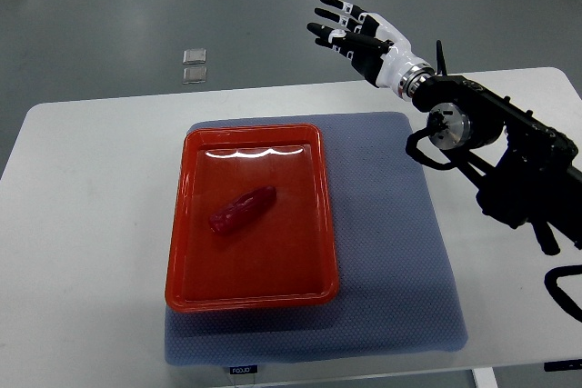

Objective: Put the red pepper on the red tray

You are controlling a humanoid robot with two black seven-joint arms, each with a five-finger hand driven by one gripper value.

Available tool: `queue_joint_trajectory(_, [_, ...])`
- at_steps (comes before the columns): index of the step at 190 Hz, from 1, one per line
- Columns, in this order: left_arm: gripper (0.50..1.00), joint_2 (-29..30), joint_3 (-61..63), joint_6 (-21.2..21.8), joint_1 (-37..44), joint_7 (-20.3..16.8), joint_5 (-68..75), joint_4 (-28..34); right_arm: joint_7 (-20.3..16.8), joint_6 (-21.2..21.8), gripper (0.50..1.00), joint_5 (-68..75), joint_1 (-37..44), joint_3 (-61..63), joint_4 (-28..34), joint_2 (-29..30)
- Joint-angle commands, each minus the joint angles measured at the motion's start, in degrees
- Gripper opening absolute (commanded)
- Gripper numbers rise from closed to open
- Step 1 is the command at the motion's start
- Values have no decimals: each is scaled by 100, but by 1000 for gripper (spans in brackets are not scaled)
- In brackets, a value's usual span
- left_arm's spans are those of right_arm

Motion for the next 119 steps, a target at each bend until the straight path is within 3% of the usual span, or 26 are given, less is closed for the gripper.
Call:
queue_joint_trajectory(1, [1000,0,0,0,-1,-1,1,5,115,7,876,436,-426,702,-32,198])
queue_joint_trajectory(27, [1000,0,0,0,-1,-1,1,5,212,42,907,480,-778,1142,-50,233])
queue_joint_trajectory(67, [1000,0,0,0,-1,-1,1,-4,212,754,909,480,-1182,1423,-164,330])
queue_joint_trajectory(119, [1000,0,0,0,-1,-1,1,-22,212,842,911,471,-1349,1405,-270,338])
